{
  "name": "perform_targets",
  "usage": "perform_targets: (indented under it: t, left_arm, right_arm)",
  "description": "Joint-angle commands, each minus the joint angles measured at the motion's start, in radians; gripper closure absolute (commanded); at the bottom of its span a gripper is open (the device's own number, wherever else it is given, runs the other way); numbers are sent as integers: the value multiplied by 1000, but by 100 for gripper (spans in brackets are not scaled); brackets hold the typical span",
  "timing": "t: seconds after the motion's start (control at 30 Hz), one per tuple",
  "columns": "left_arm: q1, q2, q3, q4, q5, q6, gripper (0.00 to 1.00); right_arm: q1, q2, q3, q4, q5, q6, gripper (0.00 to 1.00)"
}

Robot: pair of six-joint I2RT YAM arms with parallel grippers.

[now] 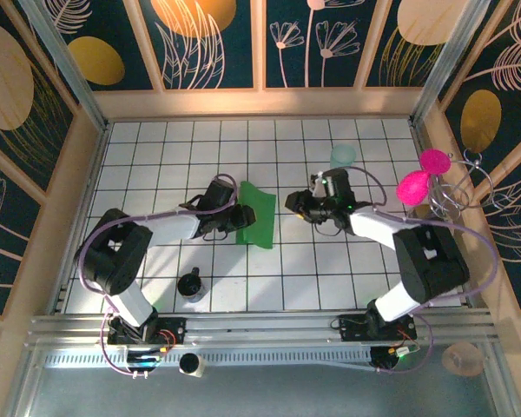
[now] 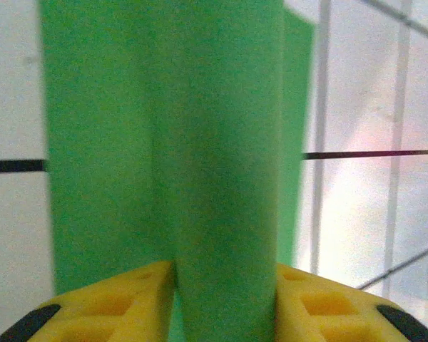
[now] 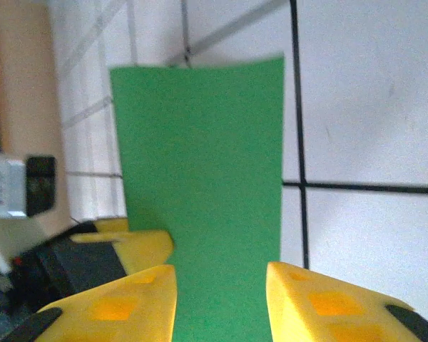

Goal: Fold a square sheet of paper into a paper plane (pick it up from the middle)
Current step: First fold in half a square sheet of paper at the center of the table.

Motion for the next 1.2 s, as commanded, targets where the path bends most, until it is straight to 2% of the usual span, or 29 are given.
perform_targets:
  t: [0.0, 0.2, 0.3, 0.53, 0.67, 0.83, 1.17]
  left_arm:
    - [-4, -95, 9, 138, 101, 8, 64]
    - [8, -151, 45, 252, 255, -69, 66]
    - [17, -156, 50, 333, 325, -139, 67]
    - [26, -146, 33, 469, 356, -270, 68]
    - [27, -129, 32, 440, 323, -275, 68]
    - [28, -115, 35, 397, 290, -271, 69]
    - [30, -98, 34, 324, 235, -252, 70]
  right_arm:
    - [-51, -70, -39, 112, -55, -10, 53]
    - [-119, -117, -89, 316, -199, 66, 32]
    - [-121, -115, -97, 417, -266, 111, 26]
    - [-118, -84, -127, 538, -322, 187, 24]
    - [-108, -73, -153, 642, -350, 256, 29]
    - [-99, -63, -173, 731, -366, 317, 41]
    - [-97, -68, -184, 687, -323, 314, 59]
